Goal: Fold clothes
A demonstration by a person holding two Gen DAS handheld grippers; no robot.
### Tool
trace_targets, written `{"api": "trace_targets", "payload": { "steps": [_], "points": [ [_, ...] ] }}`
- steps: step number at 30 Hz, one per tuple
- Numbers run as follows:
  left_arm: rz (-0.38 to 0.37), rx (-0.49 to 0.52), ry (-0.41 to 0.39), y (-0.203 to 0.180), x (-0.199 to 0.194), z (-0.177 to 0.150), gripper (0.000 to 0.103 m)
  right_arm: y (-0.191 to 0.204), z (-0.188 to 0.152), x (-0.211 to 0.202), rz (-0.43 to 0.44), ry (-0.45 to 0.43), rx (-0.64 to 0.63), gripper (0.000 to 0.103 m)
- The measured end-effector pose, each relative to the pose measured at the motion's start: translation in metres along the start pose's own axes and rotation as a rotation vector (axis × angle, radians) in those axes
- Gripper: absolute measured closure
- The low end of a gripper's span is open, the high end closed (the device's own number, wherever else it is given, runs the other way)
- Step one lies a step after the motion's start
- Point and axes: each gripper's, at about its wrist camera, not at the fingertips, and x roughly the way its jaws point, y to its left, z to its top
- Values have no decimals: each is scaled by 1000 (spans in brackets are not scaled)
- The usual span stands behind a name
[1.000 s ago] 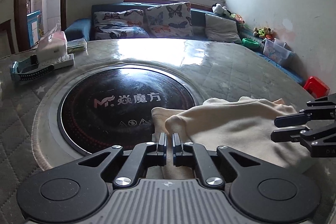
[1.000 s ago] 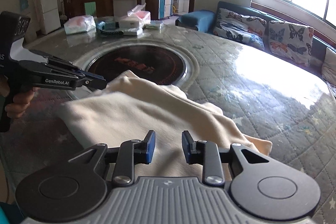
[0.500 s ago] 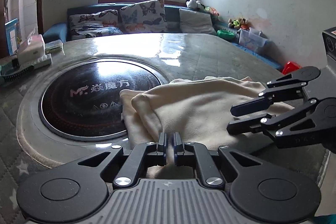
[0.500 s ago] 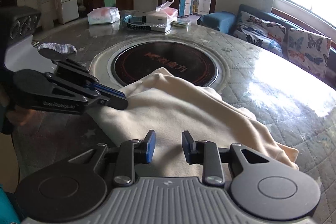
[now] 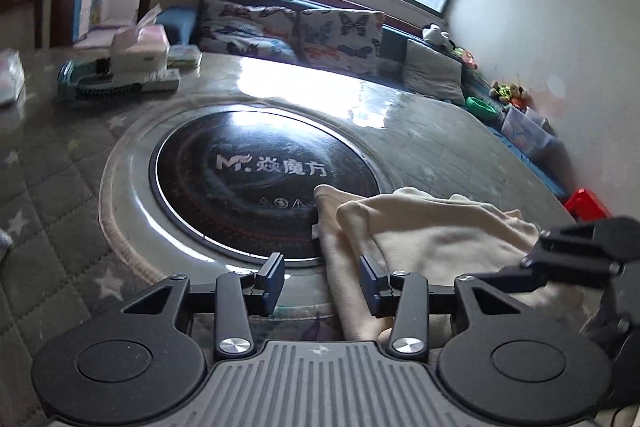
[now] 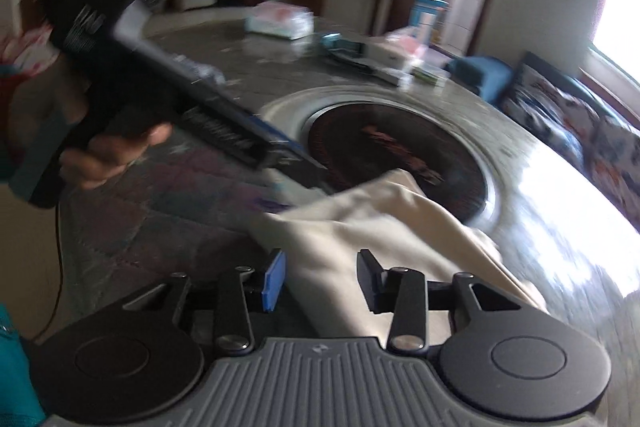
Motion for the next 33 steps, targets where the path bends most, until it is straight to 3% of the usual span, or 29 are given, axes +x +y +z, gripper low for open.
{"api": "trace_targets", "payload": {
  "steps": [7,8,10,12,17,23,26,28,30,33],
  "points": [
    [-32,-139,32,9,6,1,45,26,7,29,-24,31,-120,60],
    [-39,-161,37,11,7,2,45,25,8,30,-29,32,-113,61],
    [-54,-206,47,14,11,3,45,23,9,30,-36,32,-91,75],
    [-67,-250,57,16,14,4,45,19,10,29,-37,27,-59,81],
    [-102,-366,86,18,23,5,42,-4,12,10,0,-30,71,84],
    [-140,-503,109,14,35,5,42,-19,11,-11,13,-91,140,85],
    [-150,-555,108,11,39,4,45,-18,7,-19,24,-106,150,85],
    [-157,-590,110,10,42,1,67,-16,4,-23,34,-113,155,85],
    [-150,-588,107,9,43,1,81,-14,0,-24,42,-112,153,85],
    [-137,-577,99,7,44,0,88,-12,-6,-24,47,-107,155,83]
  ]
}}
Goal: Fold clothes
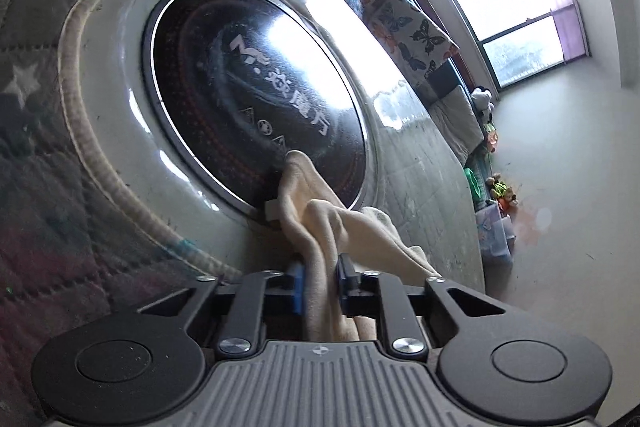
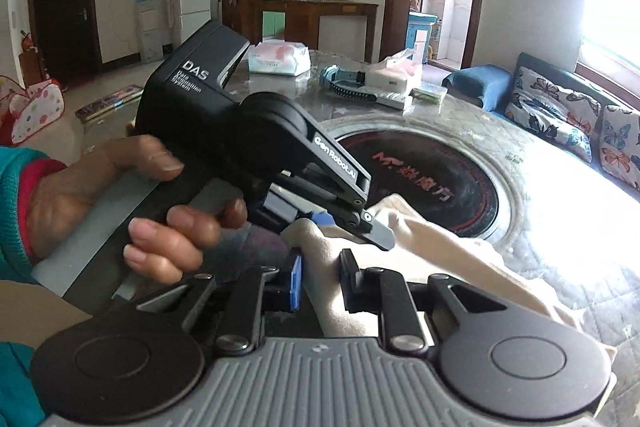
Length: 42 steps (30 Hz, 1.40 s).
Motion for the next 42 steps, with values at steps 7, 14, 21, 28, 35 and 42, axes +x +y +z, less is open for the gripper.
{"api": "trace_targets", "payload": {
  "steps": [7,14,21,28,35,42],
  "points": [
    [24,25,-24,-2,2,-4,89,-31,-13,-33,-70,-44,120,80],
    [78,150,-61,-16,3,-13,88,-93,-46,-62,-310,-25,286,78],
    [134,308,-97,-35,5,-26,89,-166,-96,-66,-392,1,595,76],
    [182,478,-122,-51,9,-36,89,-177,-112,-59,-321,-45,712,78],
    [148,565,-150,-73,7,-39,90,-165,-104,-79,-338,-139,673,95],
    [81,630,-133,-109,29,-44,91,-169,-99,-122,-441,-203,626,96]
  ]
}}
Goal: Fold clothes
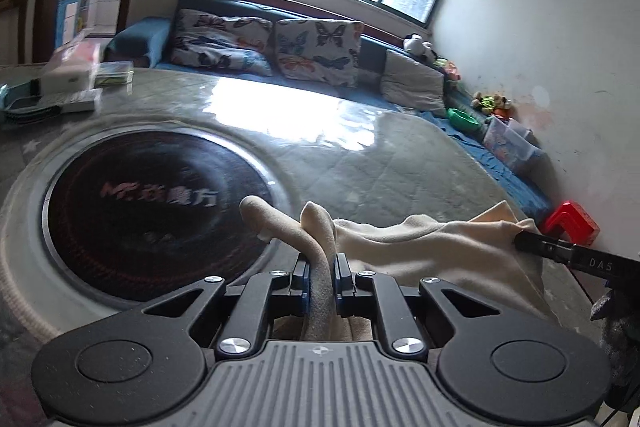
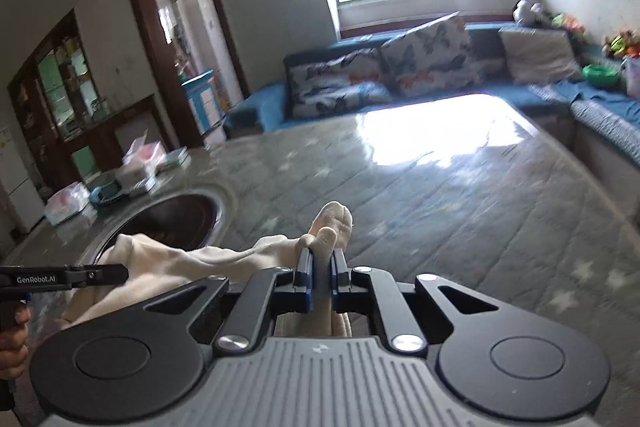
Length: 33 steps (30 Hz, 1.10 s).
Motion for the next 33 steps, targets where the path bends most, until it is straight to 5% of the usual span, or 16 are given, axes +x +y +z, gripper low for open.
{"api": "trace_targets", "payload": {
  "steps": [13,23,33],
  "points": [
    [-127,79,60,-76,68,18,91,-54,24,-32,-218,-81,-31,96],
    [-74,151,133,-89,94,7,85,-106,7,-12,-406,-2,57,91],
    [-96,213,85,-101,84,12,85,-85,13,33,-265,86,27,86]
  ]
}}
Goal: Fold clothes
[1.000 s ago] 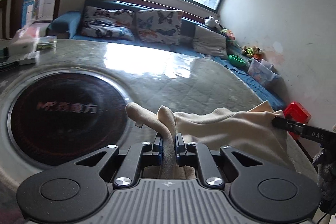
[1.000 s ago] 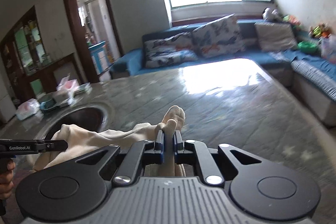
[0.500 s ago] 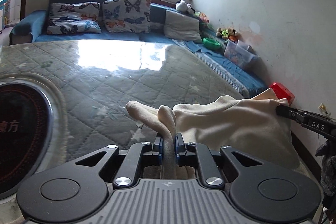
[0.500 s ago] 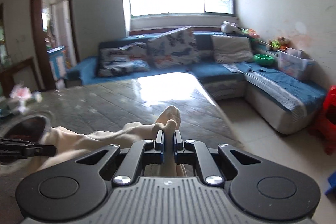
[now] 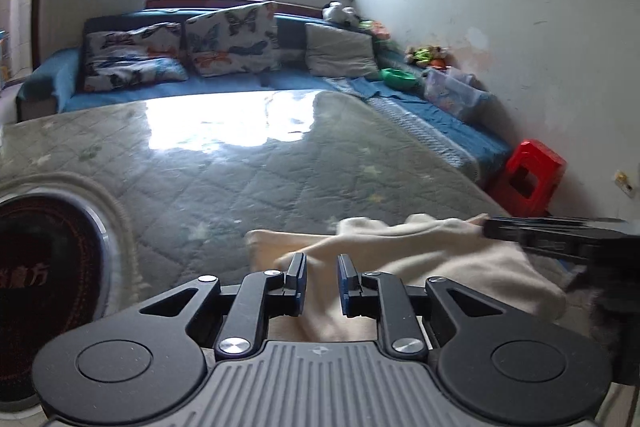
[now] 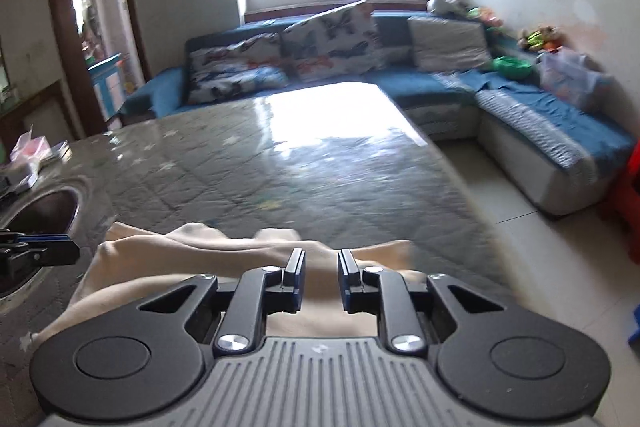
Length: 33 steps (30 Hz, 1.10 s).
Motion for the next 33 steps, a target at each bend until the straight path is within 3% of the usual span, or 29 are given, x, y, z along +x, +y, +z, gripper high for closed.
{"api": "trace_targets", "payload": {
  "steps": [5,11,13,17,19,22,33],
  "points": [
    [-30,24,33,-7,9,-4,85,10,3,36,9,54,8,85],
    [-65,53,72,-15,19,-10,85,19,3,46,-14,45,-22,77],
    [-77,63,85,-17,23,-11,80,20,3,40,-18,38,-43,69],
    [-68,67,94,-19,24,-13,72,24,-3,21,7,35,-62,65],
    [-58,72,97,-21,23,-13,68,26,-6,12,22,35,-69,55],
    [-47,78,99,-24,21,-16,61,29,-15,-3,38,32,-85,50],
    [-15,127,97,-37,9,-25,54,45,-63,-45,21,21,-190,43]
  ]
}}
